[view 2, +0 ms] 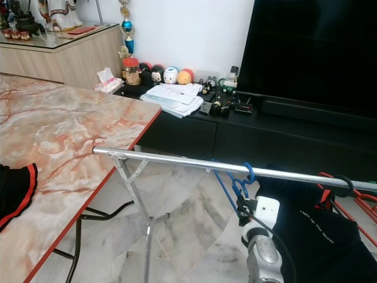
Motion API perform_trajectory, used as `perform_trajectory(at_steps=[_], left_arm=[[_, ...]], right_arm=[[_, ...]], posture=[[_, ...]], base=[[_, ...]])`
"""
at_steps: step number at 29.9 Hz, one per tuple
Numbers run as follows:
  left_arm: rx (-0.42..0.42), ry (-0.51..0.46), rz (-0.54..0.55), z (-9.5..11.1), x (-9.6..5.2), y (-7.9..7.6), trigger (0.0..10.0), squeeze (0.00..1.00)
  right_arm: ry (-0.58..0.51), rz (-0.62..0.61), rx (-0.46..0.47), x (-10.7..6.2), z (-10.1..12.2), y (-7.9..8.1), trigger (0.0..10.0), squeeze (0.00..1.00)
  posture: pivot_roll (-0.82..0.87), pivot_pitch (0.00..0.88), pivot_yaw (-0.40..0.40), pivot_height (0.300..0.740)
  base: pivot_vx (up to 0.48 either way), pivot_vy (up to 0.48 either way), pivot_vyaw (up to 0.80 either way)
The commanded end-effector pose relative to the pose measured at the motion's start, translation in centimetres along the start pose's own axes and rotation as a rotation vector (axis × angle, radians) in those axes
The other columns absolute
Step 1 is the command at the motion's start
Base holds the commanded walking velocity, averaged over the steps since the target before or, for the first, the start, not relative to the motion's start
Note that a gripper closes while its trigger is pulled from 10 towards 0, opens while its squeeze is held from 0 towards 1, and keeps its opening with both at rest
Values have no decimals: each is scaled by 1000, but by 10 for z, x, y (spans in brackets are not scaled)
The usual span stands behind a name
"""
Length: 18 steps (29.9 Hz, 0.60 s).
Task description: Hang hanger
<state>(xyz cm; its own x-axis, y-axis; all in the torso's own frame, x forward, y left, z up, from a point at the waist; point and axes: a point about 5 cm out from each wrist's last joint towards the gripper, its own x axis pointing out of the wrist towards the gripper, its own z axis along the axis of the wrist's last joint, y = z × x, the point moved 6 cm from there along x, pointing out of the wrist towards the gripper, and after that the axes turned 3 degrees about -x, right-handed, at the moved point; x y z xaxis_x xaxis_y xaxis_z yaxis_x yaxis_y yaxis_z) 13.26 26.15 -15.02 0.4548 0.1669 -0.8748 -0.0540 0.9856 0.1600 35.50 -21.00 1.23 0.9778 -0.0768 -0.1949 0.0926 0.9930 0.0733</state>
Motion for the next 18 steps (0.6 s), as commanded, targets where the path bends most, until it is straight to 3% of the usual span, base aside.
perform_trajectory(at_steps=[1,11,18], left_arm=[[3,14,3,-7,-1,0,10000,0],[0,7,-12,-1,2,-28,10000,0],[6,1,-9,6,4,-40,10000,0]], right_arm=[[-35,6,6,-2,4,2,10000,1000],[-129,-82,-9,-17,11,-16,10000,1000],[-181,-82,-13,-28,17,-16,10000,976]], posture=[[180,0,0,740],[180,0,-14,740],[170,0,-21,740]], base=[[0,0,0],[0,0,0],[0,0,0]])
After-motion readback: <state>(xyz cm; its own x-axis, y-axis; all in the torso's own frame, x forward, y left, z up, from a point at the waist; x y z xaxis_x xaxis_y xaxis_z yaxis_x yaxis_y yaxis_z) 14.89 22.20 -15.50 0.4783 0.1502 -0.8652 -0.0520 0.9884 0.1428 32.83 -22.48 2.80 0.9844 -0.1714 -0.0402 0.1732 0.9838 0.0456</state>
